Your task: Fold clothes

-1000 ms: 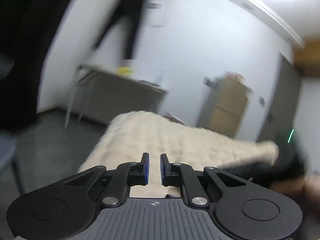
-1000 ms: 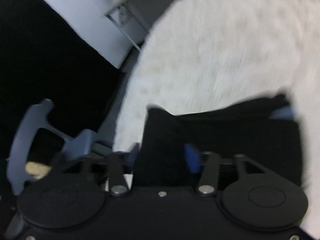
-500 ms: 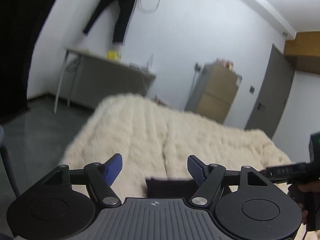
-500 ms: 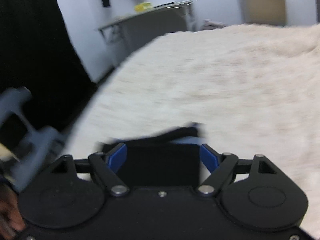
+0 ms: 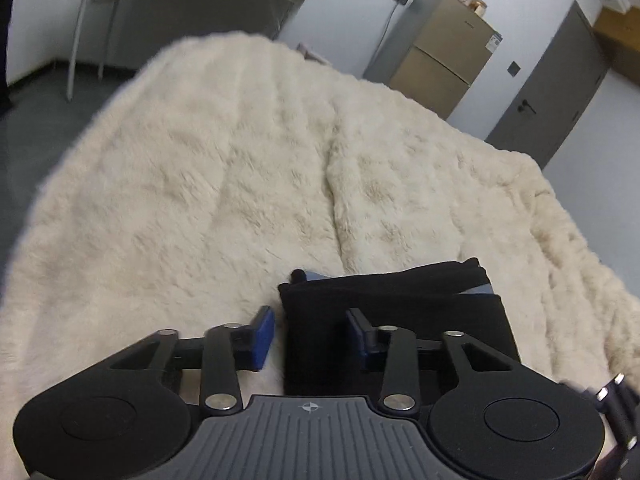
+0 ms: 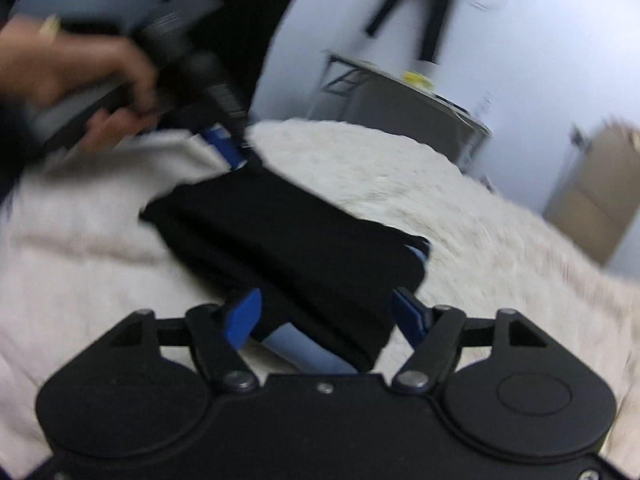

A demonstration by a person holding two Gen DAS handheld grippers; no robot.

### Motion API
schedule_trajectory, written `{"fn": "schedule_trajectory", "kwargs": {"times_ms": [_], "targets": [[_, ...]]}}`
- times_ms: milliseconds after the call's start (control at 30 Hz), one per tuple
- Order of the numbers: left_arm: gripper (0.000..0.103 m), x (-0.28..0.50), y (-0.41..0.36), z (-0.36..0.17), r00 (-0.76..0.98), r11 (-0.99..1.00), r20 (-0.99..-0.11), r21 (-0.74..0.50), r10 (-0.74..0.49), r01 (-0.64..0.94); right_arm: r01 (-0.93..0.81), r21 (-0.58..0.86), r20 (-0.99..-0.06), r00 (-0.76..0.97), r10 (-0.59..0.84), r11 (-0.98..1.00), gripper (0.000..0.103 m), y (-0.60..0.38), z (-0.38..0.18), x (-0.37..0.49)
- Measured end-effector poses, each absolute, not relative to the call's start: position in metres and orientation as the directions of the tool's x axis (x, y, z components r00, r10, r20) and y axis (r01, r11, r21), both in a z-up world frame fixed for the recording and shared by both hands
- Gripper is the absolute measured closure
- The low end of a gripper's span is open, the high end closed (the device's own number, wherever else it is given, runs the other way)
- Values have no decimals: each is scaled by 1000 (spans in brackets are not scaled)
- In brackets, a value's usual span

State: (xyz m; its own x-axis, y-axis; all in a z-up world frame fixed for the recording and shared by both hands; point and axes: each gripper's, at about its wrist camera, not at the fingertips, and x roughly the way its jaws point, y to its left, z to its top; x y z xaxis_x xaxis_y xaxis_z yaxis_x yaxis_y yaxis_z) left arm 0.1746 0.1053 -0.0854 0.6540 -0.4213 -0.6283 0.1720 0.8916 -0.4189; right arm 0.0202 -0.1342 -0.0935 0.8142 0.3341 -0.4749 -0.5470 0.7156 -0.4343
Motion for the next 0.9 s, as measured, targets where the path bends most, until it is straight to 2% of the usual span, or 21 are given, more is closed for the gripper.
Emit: {"fn": "schedule_trajectory", "kwargs": {"times_ms": [33,67,100,133,233,267,333,400,467,567,633,700,733,800,867,900], "targets": [[94,175,101,-83,662,901,-626,-391,-411,189,-561,-439,-483,806,342,702,62,-130,-95,25],[95,175,97,-81,671,909,-624,-362,-401,207,-568,-440,-490,801,344,696,76,-127,-97,28],[96,173,93,-74,687,913,-608,-336,-397,230,-574,-442,-496,797,345,689,99,-124,-98,31],[96,168,89,-63,711,914,-578,-312,-400,260,-572,-443,-483,801,353,690,102,-123,-97,31],[97,158,79,-32,761,906,-492,-257,-423,338,-577,-458,-442,808,389,677,103,-121,-93,20],[97,162,77,-28,760,905,-493,-249,-425,345,-586,-459,-447,802,396,668,103,-119,-94,18],[96,180,76,-32,730,914,-551,-243,-405,323,-610,-455,-473,783,404,649,103,-113,-99,15],[94,203,79,-55,667,935,-656,-226,-354,274,-641,-443,-514,755,408,627,101,-104,-107,13],[92,200,79,-67,657,944,-679,-217,-329,248,-670,-407,-548,723,421,621,100,-103,-105,11],[91,162,64,-43,731,928,-572,-240,-372,285,-582,-279,-429,787,443,764,96,-135,-77,15],[73,137,54,-27,772,917,-496,-251,-398,311,-482,-219,-412,834,368,848,95,-158,-70,35],[62,117,43,-16,795,904,-434,-256,-424,342,-434,-195,-445,839,315,880,95,-171,-70,62],[62,116,36,-16,786,897,-433,-253,-441,363,-438,-182,-448,834,323,880,95,-173,-70,68],[62,127,18,-42,746,897,-499,-223,-441,381,-487,-194,-460,812,360,851,94,-170,-71,75],[63,145,21,-70,715,911,-564,-249,-412,328,-534,-314,-448,813,373,785,93,-156,-75,61],[64,150,24,-79,704,913,-580,-270,-409,307,-531,-365,-433,824,366,765,85,-149,-78,50]]}}
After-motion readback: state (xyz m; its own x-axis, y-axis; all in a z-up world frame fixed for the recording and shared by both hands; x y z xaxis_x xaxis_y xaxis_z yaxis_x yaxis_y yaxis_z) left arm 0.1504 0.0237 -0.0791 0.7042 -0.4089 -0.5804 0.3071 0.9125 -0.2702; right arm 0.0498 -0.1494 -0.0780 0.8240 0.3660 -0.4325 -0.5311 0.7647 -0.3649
